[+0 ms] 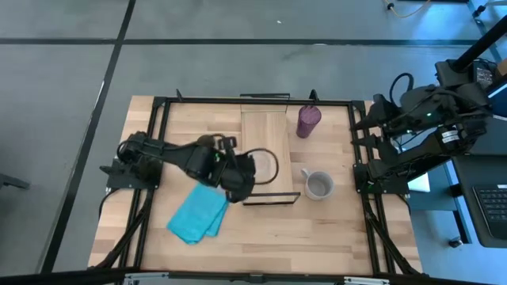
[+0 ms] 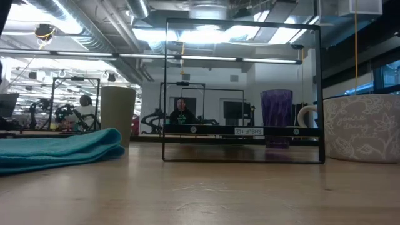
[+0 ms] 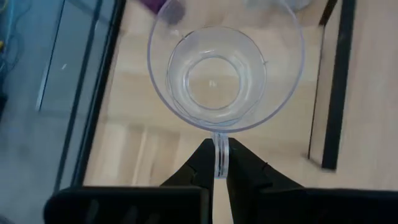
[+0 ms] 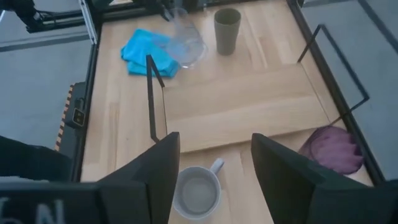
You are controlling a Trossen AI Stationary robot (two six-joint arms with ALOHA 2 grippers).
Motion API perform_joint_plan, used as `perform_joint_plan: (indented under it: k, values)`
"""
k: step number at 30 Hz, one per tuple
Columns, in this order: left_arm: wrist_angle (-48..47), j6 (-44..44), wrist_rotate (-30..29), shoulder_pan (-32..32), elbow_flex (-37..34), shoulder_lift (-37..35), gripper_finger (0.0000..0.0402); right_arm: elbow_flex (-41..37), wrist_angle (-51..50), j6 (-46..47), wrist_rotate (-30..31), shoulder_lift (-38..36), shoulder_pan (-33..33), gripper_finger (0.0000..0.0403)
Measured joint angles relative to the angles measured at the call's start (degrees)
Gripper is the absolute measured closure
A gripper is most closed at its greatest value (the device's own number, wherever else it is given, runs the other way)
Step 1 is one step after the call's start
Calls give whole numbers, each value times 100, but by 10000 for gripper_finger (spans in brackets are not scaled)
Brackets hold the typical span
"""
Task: Stack small to large cups/mugs on shelf
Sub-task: Put the transparent mug on the shelf
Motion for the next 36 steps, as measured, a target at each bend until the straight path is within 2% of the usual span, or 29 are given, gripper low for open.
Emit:
perform_joint_plan:
  k: [4,9,12,16,20,24,32,36]
  values:
    - [629,823,568,155,0,11,386,-420,-7,69,0,-81,0,202]
    - [695,1356,1301,530,-155,101,386,-1029,164,153,-2,-212,0,202]
    - [920,1653,1517,716,-490,105,386,-1381,539,216,-15,-348,1,202]
    - [1557,1959,1992,970,-977,106,386,-1814,1450,236,-330,-598,2,202]
    - [2123,2076,2343,1198,-1457,109,386,-2012,2096,486,-524,-817,2,202]
    - [2363,2081,2784,1334,-1886,109,386,-2015,2159,822,-525,-976,2,202]
    - [3053,1954,2800,1293,-2412,114,384,-2015,2157,936,-508,-1242,2,202]
    - [3284,1683,3052,1277,-2493,114,385,-2015,2137,868,-405,-1305,2,202]
